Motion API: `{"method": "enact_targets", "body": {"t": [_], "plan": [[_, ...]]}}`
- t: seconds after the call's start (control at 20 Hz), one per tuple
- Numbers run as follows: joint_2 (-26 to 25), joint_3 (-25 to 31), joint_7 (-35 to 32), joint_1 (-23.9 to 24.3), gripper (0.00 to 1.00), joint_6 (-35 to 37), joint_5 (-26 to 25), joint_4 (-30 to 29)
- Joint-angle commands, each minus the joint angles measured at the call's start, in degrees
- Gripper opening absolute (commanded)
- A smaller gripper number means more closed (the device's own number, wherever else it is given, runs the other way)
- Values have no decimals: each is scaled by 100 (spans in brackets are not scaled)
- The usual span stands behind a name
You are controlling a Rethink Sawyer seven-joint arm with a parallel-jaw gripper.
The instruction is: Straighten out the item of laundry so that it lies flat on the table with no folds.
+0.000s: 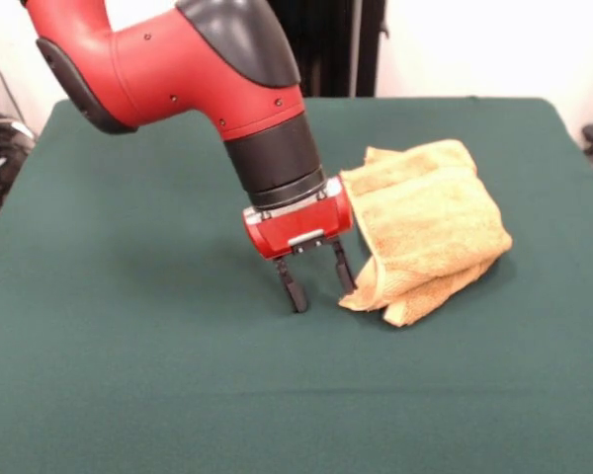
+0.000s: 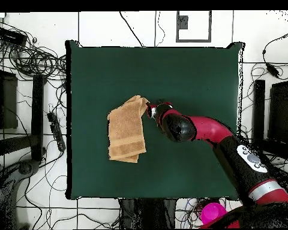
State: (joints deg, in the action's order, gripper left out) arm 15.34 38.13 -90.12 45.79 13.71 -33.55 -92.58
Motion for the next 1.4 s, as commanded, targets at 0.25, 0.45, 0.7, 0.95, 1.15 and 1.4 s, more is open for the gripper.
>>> {"method": "enact_targets", "body": {"t": [0.25, 0.45, 0.7, 0.95, 1.15, 1.4], "plan": [[-291, 423, 518, -755, 100, 1299, 76, -132], [-222, 323, 489, -884, 100, 1437, 96, -82], [-104, -19, 261, -1224, 100, 1426, -27, 84], [-156, -1011, 1, -2116, 100, 2310, -170, 830], [-199, -1465, -335, -2529, 100, 2221, -285, 1164], [-236, -1528, -203, -2562, 0, 2114, -159, 1184]]}}
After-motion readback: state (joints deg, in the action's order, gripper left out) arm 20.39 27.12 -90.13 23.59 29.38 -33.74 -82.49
